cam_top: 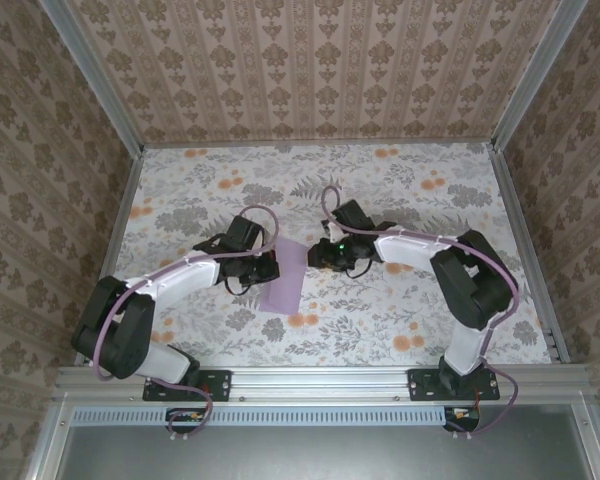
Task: Fold a paper plane with a square sheet of paper (pick it up from the middle)
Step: Fold the triangle a second time at the center of the table.
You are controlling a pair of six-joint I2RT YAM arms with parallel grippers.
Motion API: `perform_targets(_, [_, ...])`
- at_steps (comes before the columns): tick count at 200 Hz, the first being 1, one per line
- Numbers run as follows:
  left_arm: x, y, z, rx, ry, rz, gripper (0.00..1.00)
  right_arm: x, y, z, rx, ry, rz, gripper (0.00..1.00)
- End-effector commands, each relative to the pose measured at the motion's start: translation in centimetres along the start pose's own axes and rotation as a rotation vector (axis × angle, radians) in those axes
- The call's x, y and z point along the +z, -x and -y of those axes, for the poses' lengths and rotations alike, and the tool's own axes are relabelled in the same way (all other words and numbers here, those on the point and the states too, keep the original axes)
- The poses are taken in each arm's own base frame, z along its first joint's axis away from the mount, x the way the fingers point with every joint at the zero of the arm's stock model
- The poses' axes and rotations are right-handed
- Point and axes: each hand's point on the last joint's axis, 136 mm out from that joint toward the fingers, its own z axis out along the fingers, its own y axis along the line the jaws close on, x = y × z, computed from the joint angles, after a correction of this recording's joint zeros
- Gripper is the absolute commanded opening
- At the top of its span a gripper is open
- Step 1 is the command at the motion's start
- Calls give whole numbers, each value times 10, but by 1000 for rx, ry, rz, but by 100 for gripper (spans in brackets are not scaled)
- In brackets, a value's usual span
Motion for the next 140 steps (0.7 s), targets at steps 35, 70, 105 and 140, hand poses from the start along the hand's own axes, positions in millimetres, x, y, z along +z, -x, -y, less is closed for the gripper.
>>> perform_targets(35, [10,0,-13,-57,56,4,11,30,-4,-33,-13,103,-79,27])
perform_targets(70, [14,-7,-9,-76,18,-23,17,44,-9,-24,12,84,-114,26])
perform_targets(105, [14,-14,-7,-98,-23,-35,24,51,-13,-16,28,59,-133,25])
perform_targets(140, [10,-29,-1,-126,-104,-59,31,56,-17,0,51,-6,-151,25])
